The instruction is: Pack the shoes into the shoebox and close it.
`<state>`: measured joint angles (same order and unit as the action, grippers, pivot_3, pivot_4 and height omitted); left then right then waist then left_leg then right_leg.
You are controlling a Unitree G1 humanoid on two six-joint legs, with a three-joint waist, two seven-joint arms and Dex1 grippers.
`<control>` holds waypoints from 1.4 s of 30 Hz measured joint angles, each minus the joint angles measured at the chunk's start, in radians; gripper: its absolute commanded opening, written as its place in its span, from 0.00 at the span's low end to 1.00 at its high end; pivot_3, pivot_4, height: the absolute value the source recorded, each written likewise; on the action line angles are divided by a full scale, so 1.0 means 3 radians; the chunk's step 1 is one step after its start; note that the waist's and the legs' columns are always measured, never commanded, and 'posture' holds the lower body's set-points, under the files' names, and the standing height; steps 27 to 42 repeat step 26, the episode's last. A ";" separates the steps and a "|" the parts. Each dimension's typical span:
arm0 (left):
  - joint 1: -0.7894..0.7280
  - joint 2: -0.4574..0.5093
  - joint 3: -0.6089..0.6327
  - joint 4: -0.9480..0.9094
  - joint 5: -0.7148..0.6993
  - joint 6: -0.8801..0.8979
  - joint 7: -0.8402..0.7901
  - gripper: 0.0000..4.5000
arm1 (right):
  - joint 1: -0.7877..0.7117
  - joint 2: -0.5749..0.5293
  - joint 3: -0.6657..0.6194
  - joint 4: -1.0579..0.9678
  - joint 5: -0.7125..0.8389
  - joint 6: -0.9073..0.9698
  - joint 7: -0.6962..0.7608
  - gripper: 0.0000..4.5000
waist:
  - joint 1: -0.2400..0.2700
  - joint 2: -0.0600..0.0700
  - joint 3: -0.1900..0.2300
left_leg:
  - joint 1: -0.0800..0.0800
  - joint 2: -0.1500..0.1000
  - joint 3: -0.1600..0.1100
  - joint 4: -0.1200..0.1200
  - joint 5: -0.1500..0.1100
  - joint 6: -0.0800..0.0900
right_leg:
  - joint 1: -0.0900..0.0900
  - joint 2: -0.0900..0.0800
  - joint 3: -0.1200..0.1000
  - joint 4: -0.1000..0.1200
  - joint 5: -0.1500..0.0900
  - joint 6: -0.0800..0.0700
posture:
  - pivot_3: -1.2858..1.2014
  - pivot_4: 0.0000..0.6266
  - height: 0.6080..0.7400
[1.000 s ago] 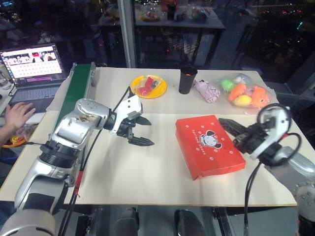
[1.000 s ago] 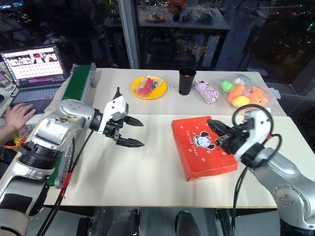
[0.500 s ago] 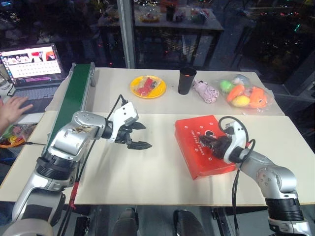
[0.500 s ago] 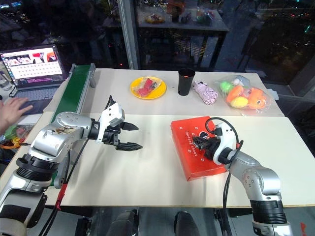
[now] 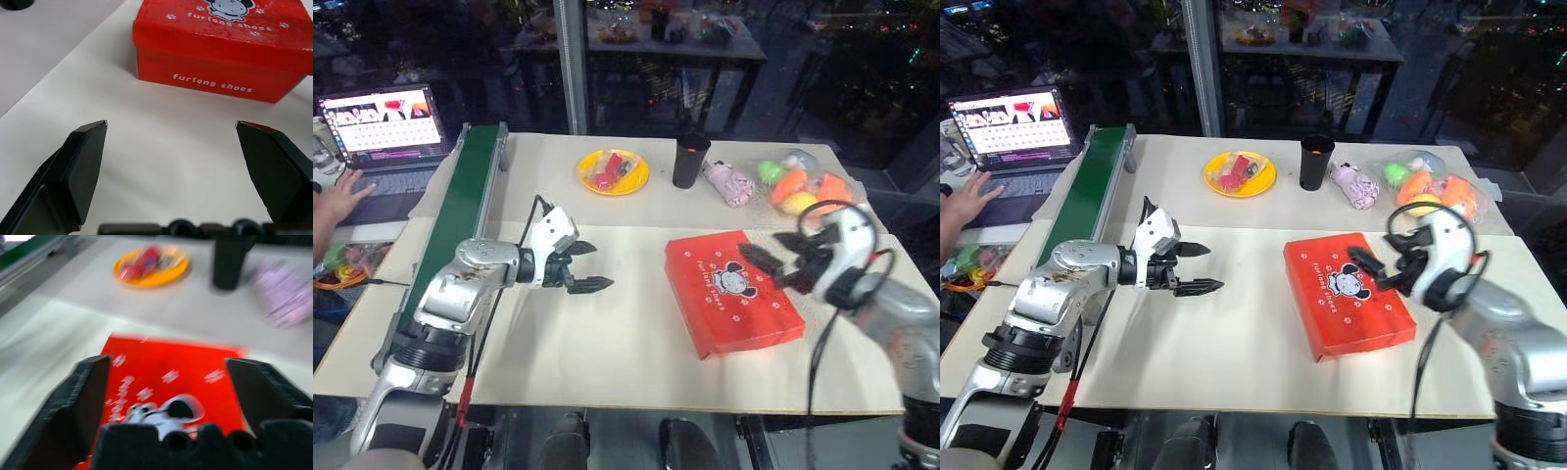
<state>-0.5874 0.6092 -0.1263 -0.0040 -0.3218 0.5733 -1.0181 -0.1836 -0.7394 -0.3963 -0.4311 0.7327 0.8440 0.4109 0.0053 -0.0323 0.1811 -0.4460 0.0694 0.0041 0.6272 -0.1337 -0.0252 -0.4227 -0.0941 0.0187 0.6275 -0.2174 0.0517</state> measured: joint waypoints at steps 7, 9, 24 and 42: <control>0.0436 -0.0264 0.0080 -0.0055 0.0062 -0.0461 0.0282 1.00 | 0.0800 0.0168 -0.0763 -0.0077 -0.0396 -0.0221 -0.0295 0.99 | 0.0029 0.0000 -0.0002 | 0.0001 -0.0001 0.0001 0.0001 0.0000 0.0000 | 0.0003 -0.0001 0.0001 -0.0002 0.0000 0.0000 | 0.52 0.24 0.97; 0.0571 -0.0345 0.0050 -0.0069 0.0096 -0.0547 0.0343 1.00 | 0.1039 0.0386 -0.0847 -0.0028 -0.0577 -0.0439 -0.0386 0.99 | 0.0028 0.0000 -0.0002 | 0.0001 0.0000 0.0001 0.0000 0.0000 0.0000 | 0.0002 -0.0001 0.0002 -0.0003 0.0000 0.0000 | 0.52 0.24 0.97; 0.1242 -0.0925 -0.0017 0.0343 0.0455 -0.1306 0.1028 1.00 | 0.1476 0.1536 -0.0206 0.0815 -0.1456 -0.2097 -0.0441 0.99 | -0.0063 0.0044 -0.0040 | 0.0017 -0.0003 0.0004 -0.0001 -0.0008 -0.0013 | 0.0005 -0.0001 0.0013 0.0000 0.0000 -0.0003 | 0.52 0.24 0.97; 0.1264 -0.0935 -0.0022 0.0365 0.0513 -0.1367 0.1069 1.00 | 0.1413 0.1529 -0.0181 0.0825 -0.1471 -0.2130 -0.0456 0.99 | -0.0059 0.0045 -0.0040 | 0.0017 -0.0003 0.0004 -0.0002 -0.0008 -0.0012 | 0.0004 0.0000 0.0013 0.0000 -0.0001 -0.0003 | 0.52 0.24 0.97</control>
